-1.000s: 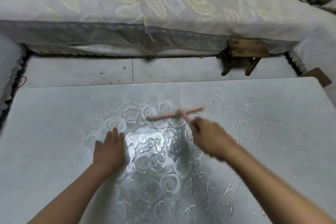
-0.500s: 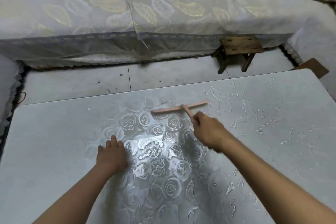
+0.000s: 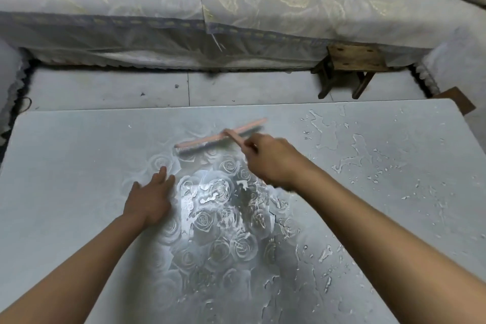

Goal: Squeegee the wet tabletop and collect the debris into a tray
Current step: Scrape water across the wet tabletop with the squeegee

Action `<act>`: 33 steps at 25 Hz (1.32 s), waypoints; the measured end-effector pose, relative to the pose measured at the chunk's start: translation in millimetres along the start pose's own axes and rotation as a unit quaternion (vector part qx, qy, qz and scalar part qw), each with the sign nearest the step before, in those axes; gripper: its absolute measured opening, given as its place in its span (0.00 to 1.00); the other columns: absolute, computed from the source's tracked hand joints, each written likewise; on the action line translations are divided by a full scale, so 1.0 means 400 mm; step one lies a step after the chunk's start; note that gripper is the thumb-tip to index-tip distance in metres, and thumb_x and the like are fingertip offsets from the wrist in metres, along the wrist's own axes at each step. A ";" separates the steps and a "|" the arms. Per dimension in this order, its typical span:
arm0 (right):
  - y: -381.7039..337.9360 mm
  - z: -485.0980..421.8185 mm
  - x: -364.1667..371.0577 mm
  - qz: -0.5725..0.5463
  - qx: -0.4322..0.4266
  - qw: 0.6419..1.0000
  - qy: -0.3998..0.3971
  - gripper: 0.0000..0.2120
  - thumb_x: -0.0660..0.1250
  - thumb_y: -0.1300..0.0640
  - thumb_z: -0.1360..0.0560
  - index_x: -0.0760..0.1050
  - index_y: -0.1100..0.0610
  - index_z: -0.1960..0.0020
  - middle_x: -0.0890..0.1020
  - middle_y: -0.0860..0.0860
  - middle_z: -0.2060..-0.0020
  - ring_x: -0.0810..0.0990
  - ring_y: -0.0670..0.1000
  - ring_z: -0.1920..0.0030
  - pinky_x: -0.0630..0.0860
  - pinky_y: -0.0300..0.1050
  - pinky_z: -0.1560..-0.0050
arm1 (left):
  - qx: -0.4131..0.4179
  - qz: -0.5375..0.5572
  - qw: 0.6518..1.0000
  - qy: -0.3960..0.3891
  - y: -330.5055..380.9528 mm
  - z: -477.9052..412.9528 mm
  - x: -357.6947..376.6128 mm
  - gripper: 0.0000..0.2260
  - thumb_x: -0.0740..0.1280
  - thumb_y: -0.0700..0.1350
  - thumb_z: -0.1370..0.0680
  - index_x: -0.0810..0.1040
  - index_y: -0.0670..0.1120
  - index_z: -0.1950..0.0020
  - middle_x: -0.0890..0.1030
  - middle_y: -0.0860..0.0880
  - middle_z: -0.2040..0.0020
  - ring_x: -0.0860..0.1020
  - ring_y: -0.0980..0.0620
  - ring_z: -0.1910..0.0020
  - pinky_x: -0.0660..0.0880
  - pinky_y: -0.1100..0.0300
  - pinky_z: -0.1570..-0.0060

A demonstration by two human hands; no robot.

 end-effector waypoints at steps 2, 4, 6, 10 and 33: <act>-0.038 -0.052 0.032 0.004 0.006 0.999 -0.032 0.18 0.55 0.58 0.22 0.69 0.52 0.34 0.76 0.55 0.56 0.69 0.51 0.70 0.63 0.38 0.79 | 0.001 0.084 0.995 0.052 -0.023 0.033 0.012 0.29 0.56 0.40 0.20 0.49 0.48 0.21 0.44 0.48 0.21 0.52 0.50 0.23 0.51 0.47 0.26; -0.012 -0.016 0.086 0.017 0.013 0.999 -0.038 0.14 0.54 0.57 0.21 0.69 0.53 0.36 0.78 0.56 0.53 0.72 0.52 0.68 0.67 0.40 0.73 | -0.007 0.086 0.993 0.082 -0.037 0.075 0.028 0.29 0.57 0.39 0.21 0.49 0.46 0.21 0.42 0.47 0.21 0.45 0.49 0.22 0.48 0.48 0.26; 0.034 0.097 0.124 0.011 0.027 0.999 -0.042 0.10 0.53 0.53 0.19 0.70 0.52 0.43 0.80 0.55 0.56 0.75 0.55 0.66 0.72 0.44 0.66 | -0.026 0.072 0.993 0.094 -0.062 0.123 0.044 0.27 0.57 0.41 0.21 0.53 0.43 0.23 0.46 0.44 0.21 0.47 0.47 0.22 0.52 0.46 0.28; 0.035 0.251 0.107 0.091 0.015 0.992 -0.082 0.12 0.50 0.45 0.19 0.71 0.47 0.46 0.80 0.49 0.60 0.78 0.56 0.58 0.73 0.48 0.57 | -0.097 0.076 0.989 0.081 -0.147 0.224 0.056 0.22 0.57 0.48 0.25 0.65 0.40 0.33 0.62 0.39 0.32 0.62 0.42 0.32 0.64 0.47 0.40; -0.532 -0.098 0.095 0.403 -0.167 0.879 -0.192 0.13 0.57 0.48 0.21 0.76 0.49 0.42 0.83 0.53 0.57 0.80 0.51 0.66 0.75 0.36 0.65 | -0.197 0.197 0.957 0.082 -0.460 0.339 0.204 0.28 0.54 0.46 0.21 0.50 0.47 0.21 0.43 0.46 0.21 0.45 0.47 0.22 0.59 0.51 0.28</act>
Point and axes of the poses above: each hand's wrist, its own z-axis away from the middle knuckle, its own x-axis out of the palm, y = z × x, the point moved 1 cm from there along -z, towards the middle knuckle
